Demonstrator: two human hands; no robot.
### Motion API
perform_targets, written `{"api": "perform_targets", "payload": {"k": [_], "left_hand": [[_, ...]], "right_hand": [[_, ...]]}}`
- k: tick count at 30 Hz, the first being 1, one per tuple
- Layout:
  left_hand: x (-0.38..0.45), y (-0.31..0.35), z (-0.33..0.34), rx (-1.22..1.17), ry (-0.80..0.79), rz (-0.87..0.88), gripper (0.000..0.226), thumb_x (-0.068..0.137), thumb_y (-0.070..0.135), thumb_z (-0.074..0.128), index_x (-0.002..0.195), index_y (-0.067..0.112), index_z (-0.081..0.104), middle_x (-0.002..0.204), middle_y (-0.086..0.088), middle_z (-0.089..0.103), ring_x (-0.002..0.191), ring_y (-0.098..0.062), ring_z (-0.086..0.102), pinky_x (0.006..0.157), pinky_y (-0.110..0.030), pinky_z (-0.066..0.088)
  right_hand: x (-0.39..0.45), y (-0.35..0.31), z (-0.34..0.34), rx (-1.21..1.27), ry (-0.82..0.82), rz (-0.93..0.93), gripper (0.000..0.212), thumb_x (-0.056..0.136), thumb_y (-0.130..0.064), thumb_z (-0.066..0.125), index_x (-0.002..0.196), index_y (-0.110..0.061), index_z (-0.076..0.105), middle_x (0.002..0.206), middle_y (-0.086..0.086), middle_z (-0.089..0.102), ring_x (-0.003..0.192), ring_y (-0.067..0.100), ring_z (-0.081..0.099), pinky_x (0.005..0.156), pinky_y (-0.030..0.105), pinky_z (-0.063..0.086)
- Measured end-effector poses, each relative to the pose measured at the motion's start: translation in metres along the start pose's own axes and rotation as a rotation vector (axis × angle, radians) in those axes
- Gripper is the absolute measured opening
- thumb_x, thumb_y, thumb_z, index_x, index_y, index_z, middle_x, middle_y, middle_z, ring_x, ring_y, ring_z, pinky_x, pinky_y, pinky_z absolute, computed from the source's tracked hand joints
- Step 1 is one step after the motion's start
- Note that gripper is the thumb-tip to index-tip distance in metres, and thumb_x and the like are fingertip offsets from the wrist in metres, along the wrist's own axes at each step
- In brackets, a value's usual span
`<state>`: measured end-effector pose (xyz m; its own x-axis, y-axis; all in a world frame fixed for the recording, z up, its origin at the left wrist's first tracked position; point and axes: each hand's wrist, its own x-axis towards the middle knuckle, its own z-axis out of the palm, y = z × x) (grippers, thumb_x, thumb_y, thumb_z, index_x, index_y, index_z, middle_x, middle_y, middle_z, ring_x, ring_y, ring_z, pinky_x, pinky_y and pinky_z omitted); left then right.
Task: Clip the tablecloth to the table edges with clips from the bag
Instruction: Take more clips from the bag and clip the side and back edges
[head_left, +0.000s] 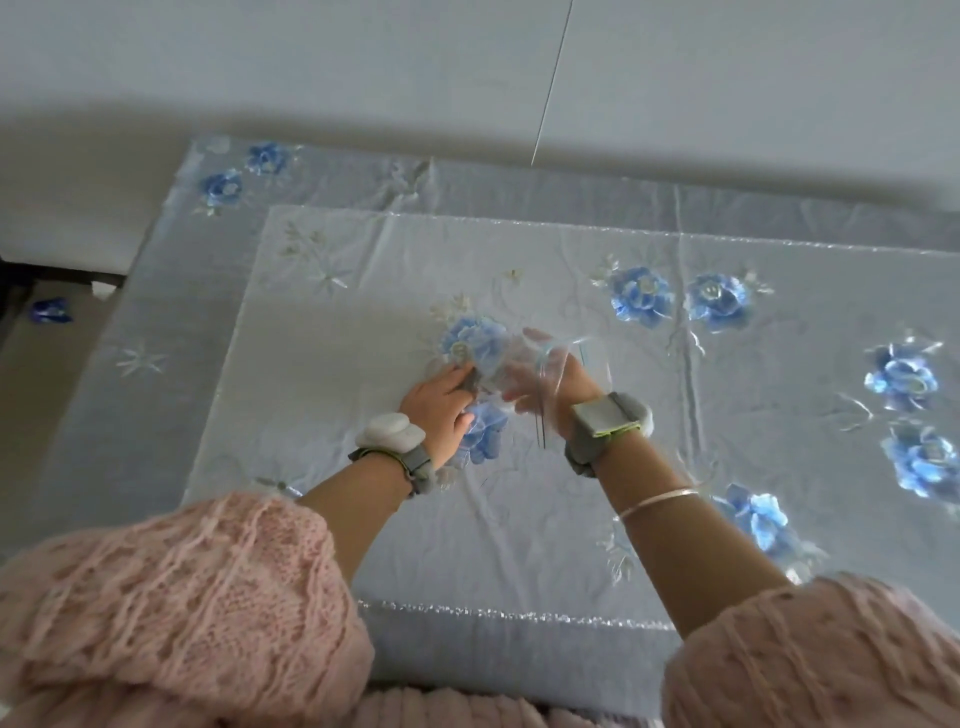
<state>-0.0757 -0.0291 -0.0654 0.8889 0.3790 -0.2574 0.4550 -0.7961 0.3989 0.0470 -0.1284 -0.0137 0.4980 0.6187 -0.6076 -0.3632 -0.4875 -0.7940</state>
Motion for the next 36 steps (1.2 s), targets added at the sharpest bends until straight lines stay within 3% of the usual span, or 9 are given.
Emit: {"api": "perform_targets", "payload": {"k": [5, 9, 13, 18, 20, 24, 27, 32, 36], "left_hand": [[-0.001, -0.002, 0.003, -0.045, 0.071, 0.009, 0.025, 0.085, 0.006, 0.054, 0.106, -0.002, 0.065, 0.146, -0.011, 0.04, 0.133, -0.025, 0.04, 0.099, -0.033, 0.039], [0.001, -0.003, 0.005, -0.033, 0.073, 0.007, 0.026, 0.086, 0.007, 0.051, 0.107, 0.0, 0.065, 0.148, -0.007, 0.037, 0.136, -0.02, 0.035, 0.1, -0.029, 0.035], [0.0, -0.002, -0.001, -0.093, 0.026, 0.014, 0.028, 0.086, 0.003, 0.049, 0.11, -0.002, 0.062, 0.151, -0.01, 0.029, 0.139, -0.02, 0.031, 0.104, -0.027, 0.033], [-0.007, 0.006, -0.027, -0.295, -0.114, -0.035, 0.043, 0.087, 0.006, 0.052, 0.13, 0.007, 0.048, 0.154, -0.006, 0.023, 0.142, -0.016, 0.022, 0.11, -0.02, 0.02], [-0.014, 0.011, -0.042, -0.445, -0.069, -0.057, 0.043, 0.088, 0.006, 0.052, 0.131, 0.008, 0.046, 0.151, -0.006, 0.031, 0.138, -0.017, 0.03, 0.11, -0.023, 0.026], [-0.031, 0.024, -0.08, -0.955, -0.006, -0.133, 0.022, 0.092, 0.012, 0.048, 0.104, 0.002, 0.063, 0.099, -0.01, 0.069, 0.084, -0.015, 0.065, 0.071, -0.014, 0.05], [-0.055, 0.01, -0.11, -1.339, -0.089, -0.162, 0.028, 0.094, 0.012, 0.04, 0.075, 0.011, 0.061, 0.052, 0.004, 0.07, 0.044, -0.001, 0.061, 0.047, -0.013, 0.051], [-0.09, -0.053, -0.14, -1.421, 0.044, -0.222, 0.028, 0.09, -0.001, 0.045, 0.067, 0.01, 0.055, 0.037, 0.005, 0.063, 0.033, 0.001, 0.054, 0.038, -0.008, 0.046], [-0.121, -0.112, -0.154, -1.333, 0.197, -0.197, 0.027, 0.086, -0.005, 0.05, 0.067, 0.012, 0.056, 0.038, 0.008, 0.064, 0.036, 0.002, 0.057, 0.042, -0.007, 0.048]], "right_hand": [[0.0, 0.002, 0.007, 0.073, 0.09, -0.083, 0.026, 0.086, 0.008, 0.045, 0.08, -0.016, 0.05, 0.032, -0.006, 0.058, 0.027, -0.001, 0.051, 0.028, 0.009, 0.038], [-0.026, 0.019, -0.01, 0.119, 0.198, -0.141, 0.028, 0.08, 0.009, 0.054, 0.064, -0.014, 0.053, 0.037, -0.007, 0.049, 0.031, 0.005, 0.042, 0.033, 0.015, 0.037], [-0.055, 0.023, -0.032, 0.158, 0.132, -0.262, 0.037, 0.084, 0.016, 0.04, 0.072, -0.014, 0.057, 0.031, -0.006, 0.053, 0.032, 0.001, 0.049, 0.041, 0.011, 0.045], [-0.084, 0.009, -0.055, 0.363, 0.272, -0.38, 0.06, 0.08, 0.02, 0.027, 0.047, -0.017, 0.061, 0.034, -0.005, 0.052, 0.031, 0.003, 0.04, 0.032, 0.011, 0.031], [-0.092, -0.006, -0.049, 0.454, 0.254, -0.392, 0.061, 0.078, 0.019, 0.025, 0.044, -0.016, 0.062, 0.039, -0.009, 0.054, 0.033, 0.004, 0.041, 0.034, 0.01, 0.032], [-0.089, -0.031, -0.016, 0.347, 0.134, -0.415, 0.045, 0.075, 0.016, 0.029, 0.048, -0.011, 0.052, 0.046, -0.001, 0.049, 0.035, 0.006, 0.039, 0.034, 0.013, 0.032], [-0.082, -0.047, 0.031, 0.096, 0.031, -0.399, 0.019, 0.072, 0.009, 0.038, 0.061, -0.005, 0.045, 0.058, 0.006, 0.045, 0.034, 0.004, 0.039, 0.035, 0.015, 0.033], [-0.072, -0.063, 0.106, -0.056, -0.134, -0.382, 0.038, 0.083, 0.018, 0.03, 0.063, -0.008, 0.05, 0.069, 0.005, 0.05, 0.056, 0.01, 0.053, 0.048, 0.012, 0.045], [-0.066, -0.054, 0.167, -0.274, -0.002, -0.465, 0.014, 0.086, 0.003, 0.049, 0.087, 0.003, 0.063, 0.087, 0.008, 0.053, 0.082, 0.019, 0.05, 0.075, 0.016, 0.048]]}}
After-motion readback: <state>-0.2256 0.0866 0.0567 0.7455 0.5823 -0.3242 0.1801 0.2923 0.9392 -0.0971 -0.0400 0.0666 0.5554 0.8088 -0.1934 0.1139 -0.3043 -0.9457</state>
